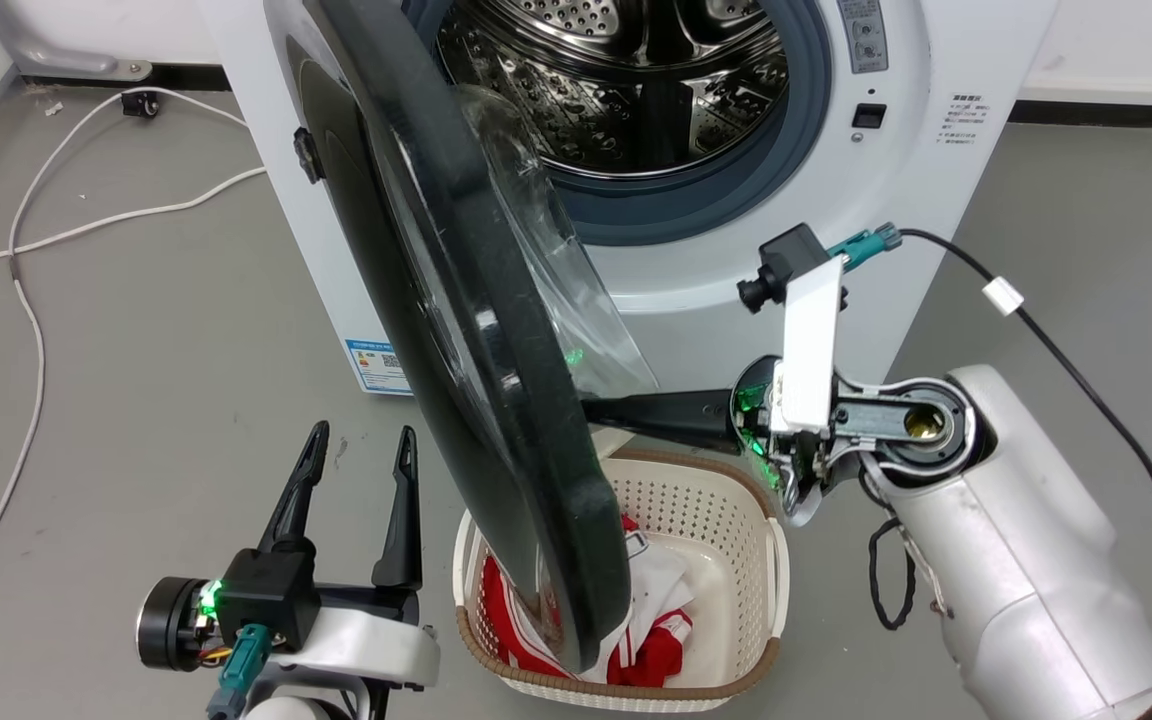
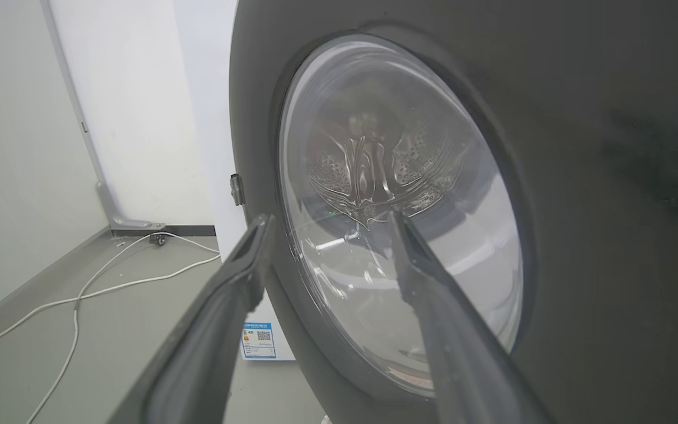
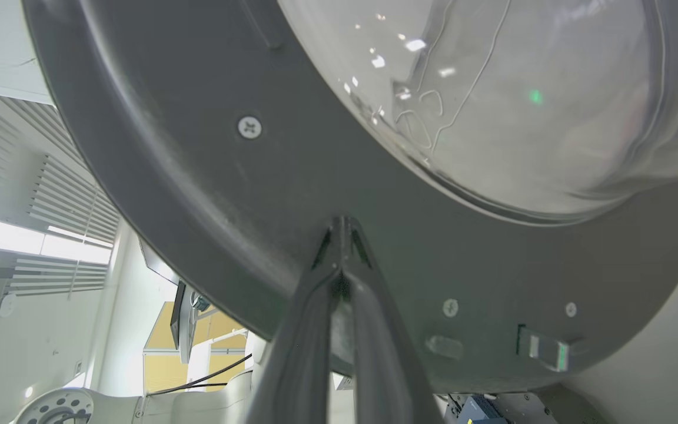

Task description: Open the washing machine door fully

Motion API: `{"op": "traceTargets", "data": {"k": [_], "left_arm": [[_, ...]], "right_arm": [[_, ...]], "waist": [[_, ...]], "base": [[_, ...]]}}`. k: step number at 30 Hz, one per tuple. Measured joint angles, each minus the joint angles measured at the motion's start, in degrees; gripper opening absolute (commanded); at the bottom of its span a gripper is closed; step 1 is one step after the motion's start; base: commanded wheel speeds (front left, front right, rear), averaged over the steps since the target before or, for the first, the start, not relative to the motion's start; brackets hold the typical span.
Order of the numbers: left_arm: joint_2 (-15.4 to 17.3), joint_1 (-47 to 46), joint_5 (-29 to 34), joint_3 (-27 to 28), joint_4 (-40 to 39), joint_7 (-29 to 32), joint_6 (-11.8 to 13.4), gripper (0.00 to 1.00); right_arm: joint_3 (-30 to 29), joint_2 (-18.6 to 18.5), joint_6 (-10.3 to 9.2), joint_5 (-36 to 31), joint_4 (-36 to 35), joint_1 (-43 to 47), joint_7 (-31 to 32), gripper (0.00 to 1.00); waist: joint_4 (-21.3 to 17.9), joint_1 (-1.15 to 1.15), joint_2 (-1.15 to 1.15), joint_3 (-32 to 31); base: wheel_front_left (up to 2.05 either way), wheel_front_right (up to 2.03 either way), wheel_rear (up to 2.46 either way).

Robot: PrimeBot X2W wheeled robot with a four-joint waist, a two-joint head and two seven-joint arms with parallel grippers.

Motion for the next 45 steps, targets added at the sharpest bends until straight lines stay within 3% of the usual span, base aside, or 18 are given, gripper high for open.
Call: {"op": "traceTargets", "data": {"k": [7, 18, 27, 28, 29, 30, 31, 32, 39, 45], "left_arm": [[0.00, 0.39, -0.16, -0.10, -0.14, 0.01, 0.26, 1.00], [0.00, 0.38, -0.56, 0.49, -0.10, 0.00, 0.86, 1.00], [0.00, 0.68, -0.53, 2.30, -0.25, 0.00, 1.00, 1.00], [-0.01, 0.79, -0.49, 2.40, -0.24, 0.01, 1.00, 1.00], [-0.01, 0.92, -0.45, 2.54, -0.24, 0.00, 0.99, 1.00], [-0.01, 1.01, -0.45, 2.67, -0.26, 0.01, 0.99, 1.00], [0.00, 1.13, -0.43, 2.86, -0.31, 0.01, 0.99, 1.00], [0.00, 1.36, -0.41, 3.01, -0.32, 0.01, 0.98, 1.00], [-0.01, 1.82, -0.09, 3.75, -0.36, 0.01, 0.92, 1.00], [-0.01, 1.93, 0.04, 4.15, -0.43, 0.00, 0.85, 1.00]], "right_arm": [[0.88, 0.26, 0.00, 0.36, -4.17, 2.32, -4.57, 0.00], [-9.91, 0.25, 0.07, -3.36, -6.98, 9.03, -31.20, 0.00], [-17.59, -1.08, 0.07, -3.42, -10.87, 20.36, -42.89, 0.00], [-18.39, -1.10, 0.07, -3.39, -11.57, 21.65, -44.14, 0.29], [-18.85, -1.14, 0.07, -3.65, -12.47, 22.93, -45.36, 0.29], [-18.97, -1.35, 0.07, -4.76, -13.49, 24.17, -46.70, 0.47], [-19.17, -1.58, 0.07, -6.11, -14.37, 25.35, -48.52, 0.83], [-19.30, -1.91, 0.07, -7.46, -15.24, 26.42, -50.14, 1.00], [-17.82, -5.06, 0.07, -27.46, -18.47, 31.31, -64.42, 1.00], [-21.73, -5.73, 0.07, -54.24, -20.30, 32.48, -71.05, 1.00]], "waist": [[-0.28, 0.00, 0.00, 0.14], [-1.85, 0.00, 0.00, 0.26], [-3.51, 0.00, 0.00, -0.75], [-3.66, 0.00, 0.00, -0.82], [-3.79, 0.00, 0.00, -0.92], [-3.92, 0.00, 0.00, -0.97], [-4.05, 0.00, 0.00, -1.05], [-4.15, 0.00, 0.00, -1.16], [-4.67, 0.00, 0.00, -1.69], [-4.94, 0.00, 0.00, -1.87]], "base": [[0.00, 0.00, 0.00], [0.00, 0.00, 0.00], [0.00, 0.00, 0.00], [0.00, 0.00, 0.00], [0.00, 0.00, 0.00], [0.00, 0.00, 0.00], [0.00, 0.00, 0.00], [0.00, 0.00, 0.00], [0.00, 0.00, 0.00], [0.00, 0.00, 0.00]]}}
